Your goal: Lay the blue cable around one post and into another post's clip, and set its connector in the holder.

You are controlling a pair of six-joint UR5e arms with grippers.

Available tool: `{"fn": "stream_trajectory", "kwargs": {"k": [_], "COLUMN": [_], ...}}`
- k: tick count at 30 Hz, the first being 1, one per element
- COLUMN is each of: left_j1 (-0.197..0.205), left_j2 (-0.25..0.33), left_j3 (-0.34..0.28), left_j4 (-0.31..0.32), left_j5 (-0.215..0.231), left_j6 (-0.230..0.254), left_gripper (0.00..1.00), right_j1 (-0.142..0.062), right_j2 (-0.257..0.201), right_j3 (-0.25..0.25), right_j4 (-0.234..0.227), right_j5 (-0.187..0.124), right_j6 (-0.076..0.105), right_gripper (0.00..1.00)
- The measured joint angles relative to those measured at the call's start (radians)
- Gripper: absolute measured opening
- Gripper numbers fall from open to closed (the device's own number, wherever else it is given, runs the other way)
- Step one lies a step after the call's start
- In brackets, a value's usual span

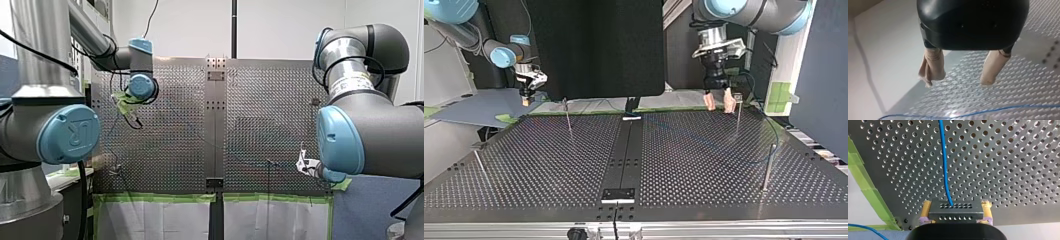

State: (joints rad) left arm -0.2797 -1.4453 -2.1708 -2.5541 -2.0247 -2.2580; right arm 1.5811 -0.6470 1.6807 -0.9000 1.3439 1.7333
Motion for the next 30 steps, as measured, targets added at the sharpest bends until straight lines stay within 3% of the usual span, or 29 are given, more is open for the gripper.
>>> {"fn": "stream_trajectory", "kwargs": {"k": [16, 21, 30], "left_j1": [0.137, 0.147, 0.159], "left_j2": [0.135, 0.140, 0.140], "left_j3": [0.000, -0.001, -0.031], "left_j4": [-0.005, -0.003, 0.030], "left_j5": [-0.134, -0.121, -0.041], "left_j6": [-0.024, -0.045, -0.125], "left_gripper": [1.00, 1.00, 1.00], "right_j1": [0.001, 0.001, 0.003], "right_j2": [0.001, 0.001, 0.002], "right_j3": [0.000, 0.000, 0.000], "right_j4": [-0.002, -0.002, 0.001], "right_j5": [0.000, 0.000, 0.000], "right_j6": [0.001, 0.001, -0.001], "right_gripper": [0.00, 0.00, 0.00]}}
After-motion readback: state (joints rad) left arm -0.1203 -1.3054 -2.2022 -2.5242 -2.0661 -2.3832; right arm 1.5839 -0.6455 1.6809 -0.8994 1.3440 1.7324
